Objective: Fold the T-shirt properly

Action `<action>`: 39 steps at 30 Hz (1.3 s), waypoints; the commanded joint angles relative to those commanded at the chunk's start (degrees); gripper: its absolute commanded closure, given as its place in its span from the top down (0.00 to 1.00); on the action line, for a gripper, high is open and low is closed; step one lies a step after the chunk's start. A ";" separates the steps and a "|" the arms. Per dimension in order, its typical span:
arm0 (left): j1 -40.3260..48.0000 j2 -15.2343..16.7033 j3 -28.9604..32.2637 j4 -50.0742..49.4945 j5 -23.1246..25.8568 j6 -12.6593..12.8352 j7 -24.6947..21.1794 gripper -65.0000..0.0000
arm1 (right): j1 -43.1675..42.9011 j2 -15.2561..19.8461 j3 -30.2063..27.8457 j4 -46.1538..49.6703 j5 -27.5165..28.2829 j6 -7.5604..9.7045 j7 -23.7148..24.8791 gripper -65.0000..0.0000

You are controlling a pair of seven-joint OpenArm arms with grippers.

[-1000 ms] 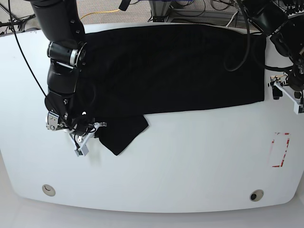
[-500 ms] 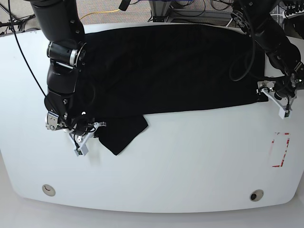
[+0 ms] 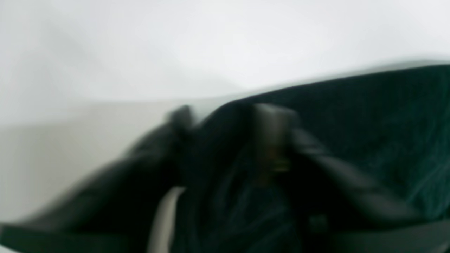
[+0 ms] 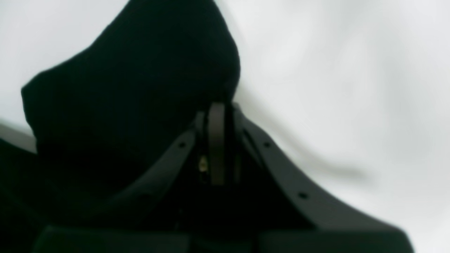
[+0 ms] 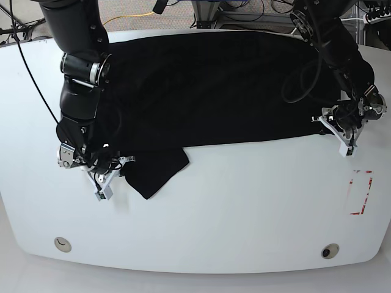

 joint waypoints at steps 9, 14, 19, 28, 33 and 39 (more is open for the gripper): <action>0.18 -0.09 0.09 4.31 0.00 0.00 0.00 0.02 | -0.44 0.00 0.09 9.93 0.00 0.00 -5.98 0.00; 1.05 0.00 0.44 10.02 0.00 0.00 0.00 0.02 | -2.02 0.09 0.26 16.70 0.18 0.00 -9.93 0.00; 2.29 0.00 2.99 13.98 -0.09 0.00 0.00 0.02 | -5.45 0.18 0.35 26.81 0.44 0.00 -15.38 0.00; 5.36 -1.14 5.98 16.70 0.18 0.00 0.00 0.11 | -10.37 0.09 0.26 38.51 0.53 0.00 -20.04 0.00; 6.59 -1.32 5.80 16.79 -0.09 0.00 0.00 0.10 | -10.99 0.09 0.53 39.12 0.53 0.00 -23.03 0.00; 7.65 -1.23 5.63 18.99 0.09 0.00 0.00 0.01 | -14.95 -0.26 3.78 46.86 0.62 0.00 -27.16 0.00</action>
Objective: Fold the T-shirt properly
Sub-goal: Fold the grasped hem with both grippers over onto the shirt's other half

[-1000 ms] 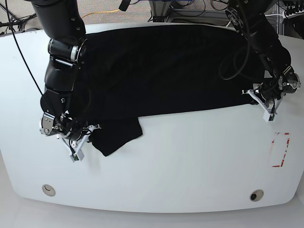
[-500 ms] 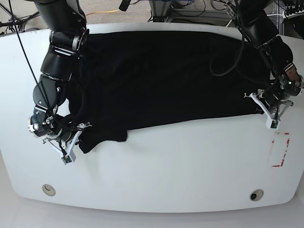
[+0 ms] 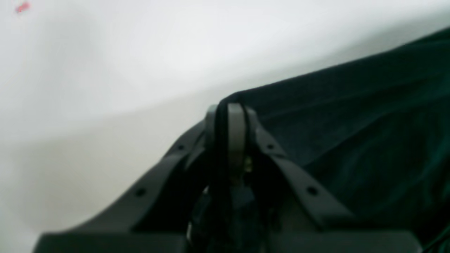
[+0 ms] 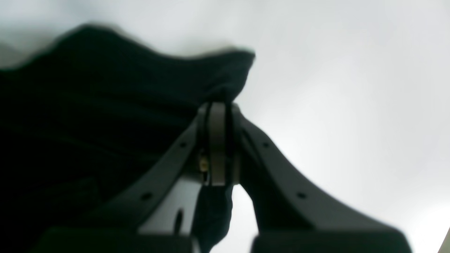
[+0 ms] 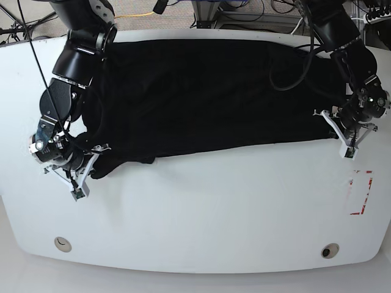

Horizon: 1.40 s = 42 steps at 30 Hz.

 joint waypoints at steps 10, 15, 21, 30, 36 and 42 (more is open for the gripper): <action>-0.35 0.09 -1.41 0.09 -0.18 0.00 0.26 0.46 | -0.79 -0.18 0.00 -0.09 0.00 0.00 0.00 0.00; 0.09 -0.09 0.70 1.85 -0.97 0.00 0.44 0.59 | -0.88 -0.18 0.09 -0.09 0.00 0.00 0.00 0.00; 0.35 -2.81 1.23 2.37 -9.23 0.00 4.84 0.59 | -1.76 -0.18 0.09 -0.09 0.00 0.00 0.09 0.00; 0.18 -6.15 -2.90 -6.07 -24.53 0.00 7.21 0.58 | -2.02 -0.26 0.26 -0.09 0.00 0.00 0.09 0.00; 0.09 -6.24 -2.81 -7.30 -22.15 0.00 2.02 0.58 | -2.02 -0.26 0.44 -0.09 0.00 0.00 0.09 0.00; -2.81 -6.07 -2.55 -10.55 -21.71 0.00 -2.46 0.58 | -2.02 -0.26 0.44 -0.09 0.00 0.00 0.09 0.00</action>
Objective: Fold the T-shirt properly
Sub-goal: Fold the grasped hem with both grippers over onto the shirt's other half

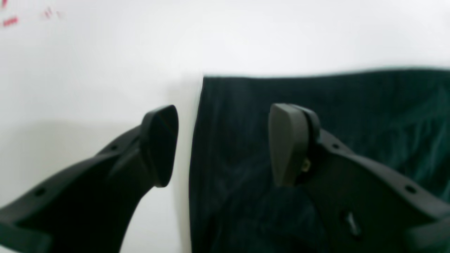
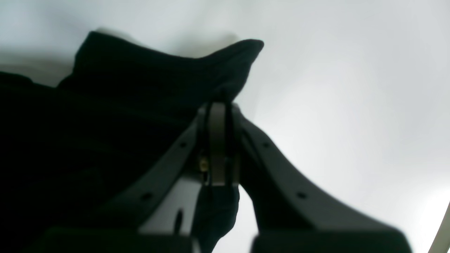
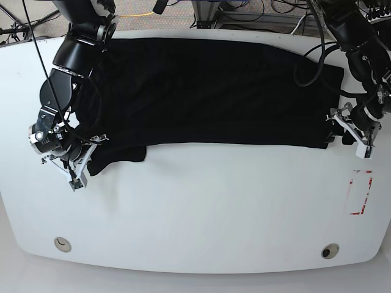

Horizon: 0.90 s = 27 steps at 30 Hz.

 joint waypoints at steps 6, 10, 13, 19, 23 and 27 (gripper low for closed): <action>-3.69 -0.35 0.00 -10.81 0.00 0.00 -2.99 0.58 | 0.00 0.00 0.00 0.00 0.00 0.00 0.00 0.00; -5.27 -1.14 0.70 -15.38 0.00 0.00 -4.13 0.58 | 0.00 0.00 0.00 0.00 0.00 0.00 0.00 0.00; -6.07 -1.67 3.96 -17.76 0.00 0.00 -4.92 0.58 | 0.00 0.00 0.00 0.00 0.00 0.00 0.00 0.00; -6.33 -2.46 9.32 -22.15 0.00 0.00 -10.46 0.58 | 0.00 0.00 0.00 0.00 0.00 0.00 0.00 0.00; -6.42 -2.46 11.34 -22.42 0.00 0.00 -10.73 0.55 | 0.00 0.00 0.00 0.00 0.00 0.00 0.00 0.00; -6.42 -3.87 13.19 -22.42 0.09 0.00 -10.55 0.34 | 0.00 0.00 0.09 0.09 0.00 0.00 0.00 0.00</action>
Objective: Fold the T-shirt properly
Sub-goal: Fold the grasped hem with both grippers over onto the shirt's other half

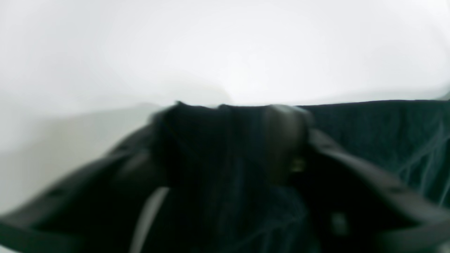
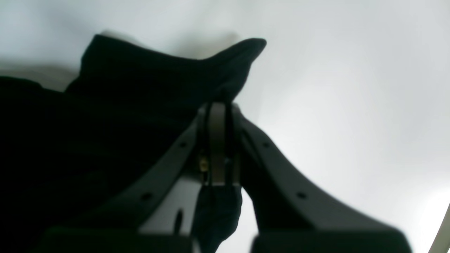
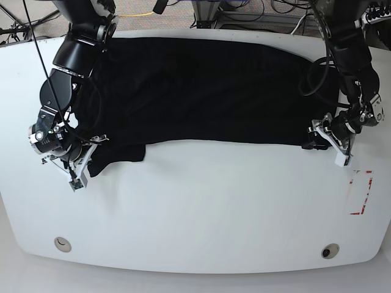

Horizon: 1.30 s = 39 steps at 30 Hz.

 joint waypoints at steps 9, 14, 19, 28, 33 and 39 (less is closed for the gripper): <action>0.53 -2.99 2.64 0.18 -0.18 2.33 3.60 0.46 | 0.18 0.00 0.00 -0.09 0.00 0.00 0.00 0.00; 1.14 -3.34 2.64 0.09 -0.18 2.59 1.49 0.04 | 0.18 0.00 0.00 0.18 0.00 0.00 0.00 0.00; 0.97 -3.34 2.64 0.18 -0.18 2.59 1.49 0.04 | 0.44 0.00 0.00 0.18 0.00 0.00 0.00 0.00; 3.34 -3.34 2.46 11.96 -0.26 2.59 1.58 0.04 | 0.44 0.09 0.00 4.75 0.00 0.00 -0.44 0.00; 5.45 -3.25 2.46 17.76 -0.26 2.59 1.67 0.04 | 0.00 0.09 0.00 9.93 0.00 0.00 -3.78 0.00; 7.47 -3.25 2.46 20.84 -0.26 2.33 1.58 0.04 | -2.81 0.09 0.44 15.12 0.18 0.00 -8.09 0.00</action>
